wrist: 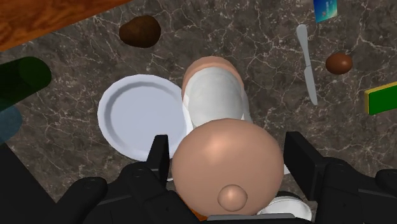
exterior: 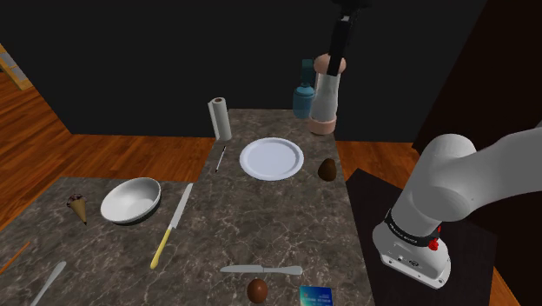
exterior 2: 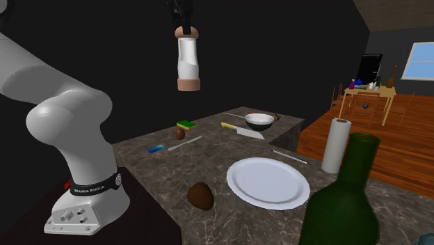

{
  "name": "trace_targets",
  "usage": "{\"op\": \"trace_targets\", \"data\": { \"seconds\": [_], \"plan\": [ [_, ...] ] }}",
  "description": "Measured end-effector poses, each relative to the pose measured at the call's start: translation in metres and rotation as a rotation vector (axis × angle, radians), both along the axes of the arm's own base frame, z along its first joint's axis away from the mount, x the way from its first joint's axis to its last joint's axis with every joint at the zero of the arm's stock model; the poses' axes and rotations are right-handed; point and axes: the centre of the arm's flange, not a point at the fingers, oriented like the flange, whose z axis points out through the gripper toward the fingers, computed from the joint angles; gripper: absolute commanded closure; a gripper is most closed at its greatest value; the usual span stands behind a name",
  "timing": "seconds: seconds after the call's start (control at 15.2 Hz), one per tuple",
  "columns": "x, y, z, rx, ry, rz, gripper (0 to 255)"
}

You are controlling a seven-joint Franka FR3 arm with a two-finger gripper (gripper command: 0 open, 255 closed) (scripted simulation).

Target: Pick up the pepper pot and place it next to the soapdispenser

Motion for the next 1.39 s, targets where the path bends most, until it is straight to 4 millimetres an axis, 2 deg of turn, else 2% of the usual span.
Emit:
{"op": "trace_targets", "data": {
  "seconds": [0.53,0.66,0.86,1.39],
  "plan": [
    [0.001,0.0,0.043,0.0,0.0,0.0,255],
    [0.005,-0.005,0.048,0.0,0.0,0.0,255],
    [0.027,-0.028,0.052,0.001,0.0,0.0,255],
    [0.092,-0.113,0.051,0.001,0.001,-0.001,255]
  ]
}}
